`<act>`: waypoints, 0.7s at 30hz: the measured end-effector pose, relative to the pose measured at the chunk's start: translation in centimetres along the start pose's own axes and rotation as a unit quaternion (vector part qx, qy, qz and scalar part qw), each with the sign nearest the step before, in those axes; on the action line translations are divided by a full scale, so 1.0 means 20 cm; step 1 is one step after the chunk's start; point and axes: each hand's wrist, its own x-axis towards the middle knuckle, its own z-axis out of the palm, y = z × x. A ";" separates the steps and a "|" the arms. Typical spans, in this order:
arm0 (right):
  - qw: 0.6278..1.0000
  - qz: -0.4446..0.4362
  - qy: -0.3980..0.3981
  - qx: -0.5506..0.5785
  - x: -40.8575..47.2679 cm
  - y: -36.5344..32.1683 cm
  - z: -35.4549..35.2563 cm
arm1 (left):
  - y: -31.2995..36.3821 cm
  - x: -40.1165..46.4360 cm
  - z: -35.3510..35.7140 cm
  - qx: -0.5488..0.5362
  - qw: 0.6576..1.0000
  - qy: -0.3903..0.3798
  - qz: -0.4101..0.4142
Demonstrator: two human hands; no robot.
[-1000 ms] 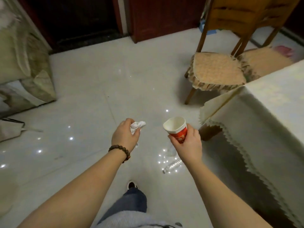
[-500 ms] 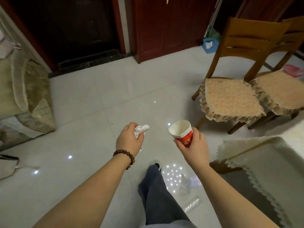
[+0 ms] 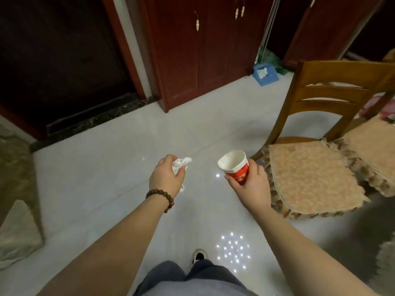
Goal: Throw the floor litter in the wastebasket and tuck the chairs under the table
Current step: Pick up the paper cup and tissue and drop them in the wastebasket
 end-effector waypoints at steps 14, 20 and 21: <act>0.996 0.075 0.047 -0.017 1.62 -0.11 0.35 | 0.36 1.82 0.42 0.005 0.993 -0.072 0.093; 0.987 0.136 0.082 -0.002 2.36 -0.20 0.39 | 0.68 2.63 0.57 0.013 0.985 -0.102 0.142; 0.985 0.145 0.089 0.002 2.46 -0.19 0.38 | 0.74 2.73 0.62 0.015 0.982 -0.110 0.150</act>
